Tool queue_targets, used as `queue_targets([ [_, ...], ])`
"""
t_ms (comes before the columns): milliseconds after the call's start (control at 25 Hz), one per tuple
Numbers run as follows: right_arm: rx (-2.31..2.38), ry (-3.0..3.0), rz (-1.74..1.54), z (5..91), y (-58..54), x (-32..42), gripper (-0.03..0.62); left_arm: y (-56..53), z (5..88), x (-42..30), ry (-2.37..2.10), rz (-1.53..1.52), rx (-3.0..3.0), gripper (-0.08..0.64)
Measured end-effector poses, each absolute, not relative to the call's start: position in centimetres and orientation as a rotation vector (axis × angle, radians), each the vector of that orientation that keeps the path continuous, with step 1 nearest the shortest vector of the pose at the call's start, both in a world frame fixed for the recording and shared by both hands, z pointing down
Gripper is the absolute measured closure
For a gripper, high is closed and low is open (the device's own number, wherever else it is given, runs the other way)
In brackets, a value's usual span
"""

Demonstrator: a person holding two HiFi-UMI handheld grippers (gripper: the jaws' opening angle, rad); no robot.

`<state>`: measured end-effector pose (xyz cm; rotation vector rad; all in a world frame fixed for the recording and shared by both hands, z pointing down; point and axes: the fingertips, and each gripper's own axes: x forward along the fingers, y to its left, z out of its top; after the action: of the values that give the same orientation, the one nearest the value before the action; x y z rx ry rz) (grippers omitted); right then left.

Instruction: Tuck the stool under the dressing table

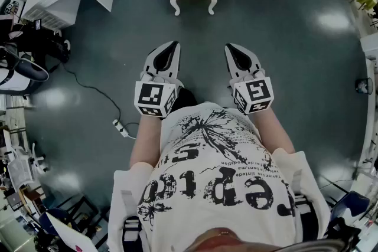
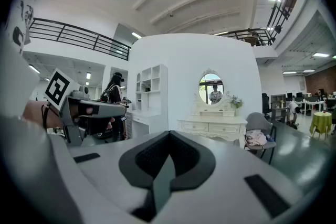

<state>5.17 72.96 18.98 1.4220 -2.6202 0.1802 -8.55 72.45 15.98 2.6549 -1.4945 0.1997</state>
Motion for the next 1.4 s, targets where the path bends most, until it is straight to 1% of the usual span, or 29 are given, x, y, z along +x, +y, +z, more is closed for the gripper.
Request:
queue_targets([
  [480,1.467,-2.59,0.189,19.0,72.3,5.8,0.575,72.0,16.2,-9.1,-1.501,0.196,2.63,0.54],
  [1000,1.494,-2.552,0.257,21.8,69.7,6.8,0.575,69.1,19.2,-9.1,-1.485,0.243,2.583,0.54],
  [1200,1.509,-2.513,0.295,23.9,65.9,5.4,0.575,65.2,21.0,-10.9,-1.469,0.262,2.573,0.54],
  [1400,1.542,-2.504,0.301,25.0,56.9,4.0,0.575,56.3,22.7,-12.5,-1.442,0.263,2.558,0.54],
])
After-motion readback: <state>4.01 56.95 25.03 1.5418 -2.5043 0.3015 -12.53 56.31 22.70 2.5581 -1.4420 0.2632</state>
